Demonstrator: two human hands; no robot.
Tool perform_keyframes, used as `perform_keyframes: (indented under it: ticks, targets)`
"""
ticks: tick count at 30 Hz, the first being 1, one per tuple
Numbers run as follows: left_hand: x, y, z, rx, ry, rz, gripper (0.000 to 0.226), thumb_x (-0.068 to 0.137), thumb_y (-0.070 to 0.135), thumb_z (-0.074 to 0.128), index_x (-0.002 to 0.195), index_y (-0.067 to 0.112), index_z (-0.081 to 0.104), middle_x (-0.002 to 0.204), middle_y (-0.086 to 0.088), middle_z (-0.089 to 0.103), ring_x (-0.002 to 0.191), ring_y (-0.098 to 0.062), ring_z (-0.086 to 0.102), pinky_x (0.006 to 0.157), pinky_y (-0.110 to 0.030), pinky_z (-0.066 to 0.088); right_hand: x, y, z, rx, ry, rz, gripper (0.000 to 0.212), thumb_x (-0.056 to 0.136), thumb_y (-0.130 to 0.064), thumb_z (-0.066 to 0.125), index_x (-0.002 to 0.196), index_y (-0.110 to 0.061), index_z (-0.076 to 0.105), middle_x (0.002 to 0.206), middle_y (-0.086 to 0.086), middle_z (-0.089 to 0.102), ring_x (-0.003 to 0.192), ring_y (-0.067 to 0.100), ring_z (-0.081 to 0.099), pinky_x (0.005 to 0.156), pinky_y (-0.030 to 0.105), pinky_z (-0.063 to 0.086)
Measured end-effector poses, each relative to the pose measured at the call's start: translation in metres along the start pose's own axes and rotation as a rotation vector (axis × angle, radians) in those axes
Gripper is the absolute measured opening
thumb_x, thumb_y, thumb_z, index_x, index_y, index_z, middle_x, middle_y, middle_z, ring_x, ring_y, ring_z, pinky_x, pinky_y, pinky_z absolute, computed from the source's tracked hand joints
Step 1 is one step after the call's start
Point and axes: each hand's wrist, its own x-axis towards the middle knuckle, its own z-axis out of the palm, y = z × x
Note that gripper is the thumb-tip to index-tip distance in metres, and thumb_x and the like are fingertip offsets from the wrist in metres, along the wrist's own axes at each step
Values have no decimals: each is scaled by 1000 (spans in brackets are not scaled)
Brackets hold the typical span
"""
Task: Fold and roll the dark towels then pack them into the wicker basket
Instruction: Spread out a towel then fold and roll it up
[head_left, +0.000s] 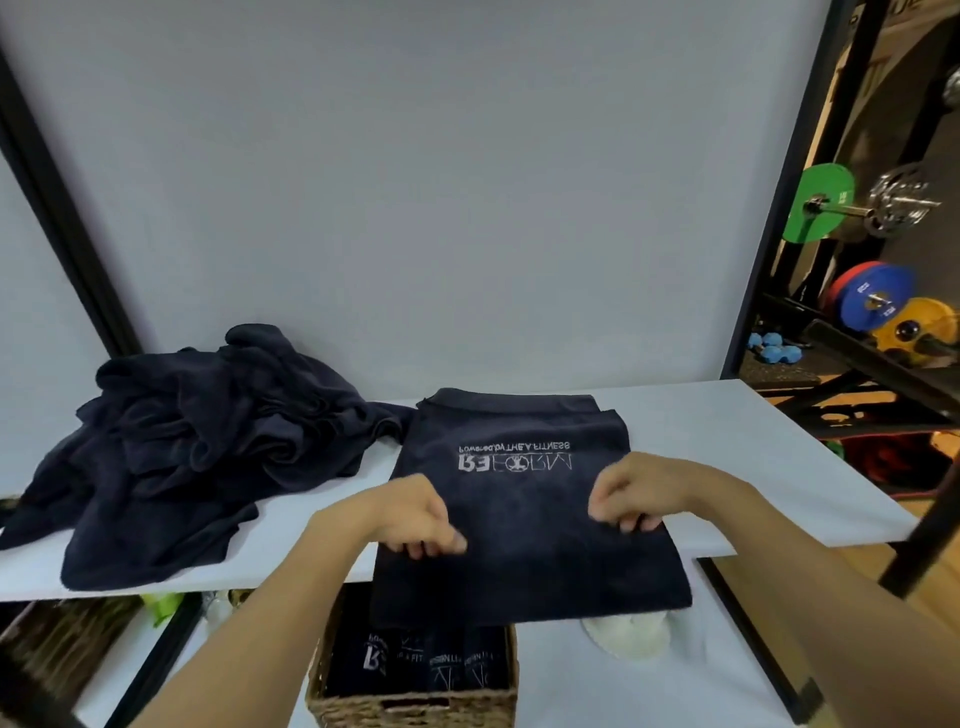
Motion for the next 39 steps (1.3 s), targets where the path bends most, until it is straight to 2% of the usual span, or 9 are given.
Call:
perform_keyframes:
  ticks: [3, 6, 12, 16, 20, 24, 28, 34, 39]
  targets:
    - [37, -10, -17, -24, 493, 14, 10, 85, 28, 66, 79, 21, 72, 75, 13, 68, 75, -7, 64, 77, -30, 55, 42, 16, -23, 21, 476, 70, 9, 89, -25, 63, 92, -19, 67, 92, -3, 66, 89, 18, 64, 75, 27, 49]
    - [79, -13, -34, -9, 667, -64, 17, 91, 23, 59, 106, 26, 66, 111, 9, 66, 101, -15, 62, 90, -34, 50, 90, 33, -43, -33, 618, 249, 34, 94, -37, 54, 116, -12, 55, 114, 4, 59, 104, 25, 56, 82, 35, 45]
    - [159, -22, -63, 60, 562, -181, 39, 87, 24, 66, 125, 20, 57, 118, -2, 63, 109, -28, 59, 86, -37, 49, 166, 59, -78, 45, 477, 351, 33, 80, -30, 70, 70, -5, 51, 75, 6, 56, 71, 24, 53, 56, 29, 36]
    - [172, -18, -85, 75, 533, -162, 13, 74, 17, 81, 75, 20, 67, 78, 6, 65, 83, -21, 65, 70, -30, 48, 169, 59, -99, 261, 382, 140, 22, 84, -20, 71, 86, 2, 67, 86, 7, 65, 76, 19, 56, 64, 28, 42]
    - [172, -15, -110, 35, 551, -72, 15, 70, 21, 85, 71, 19, 70, 71, 8, 66, 75, -12, 63, 65, -23, 46, 169, 54, -110, 559, 235, -109, 19, 95, -24, 60, 97, -5, 62, 92, 3, 67, 88, 15, 61, 77, 30, 50]
    - [187, -25, -114, -38, 401, 36, 13, 85, 24, 73, 78, 23, 62, 86, 7, 69, 83, -9, 61, 73, -22, 41, 190, 62, -105, 356, 304, -48, 17, 98, -32, 51, 95, -17, 58, 95, 2, 66, 86, 19, 60, 82, 41, 51]
    - [209, -36, -113, -18, 449, -27, 12, 98, 29, 55, 90, 20, 51, 86, -3, 66, 82, -22, 60, 70, -31, 43, 202, 59, -102, 164, 511, 11, 17, 101, -29, 46, 99, -14, 53, 89, 1, 61, 78, 16, 55, 63, 27, 39]
    - [230, -52, -115, 17, 492, -58, 13, 88, 21, 69, 82, 18, 57, 90, 1, 62, 90, -23, 60, 78, -31, 44, 218, 57, -90, -70, 655, 118, 16, 97, -26, 55, 97, -10, 55, 93, 4, 61, 92, 25, 57, 72, 33, 39]
    - [233, -54, -112, -103, 397, 8, 26, 77, 19, 80, 96, 23, 63, 101, 5, 64, 98, -14, 58, 84, -23, 39, 217, 50, -96, -54, 452, 192, 36, 86, -41, 68, 99, -9, 58, 95, 4, 61, 92, 25, 58, 71, 33, 43]
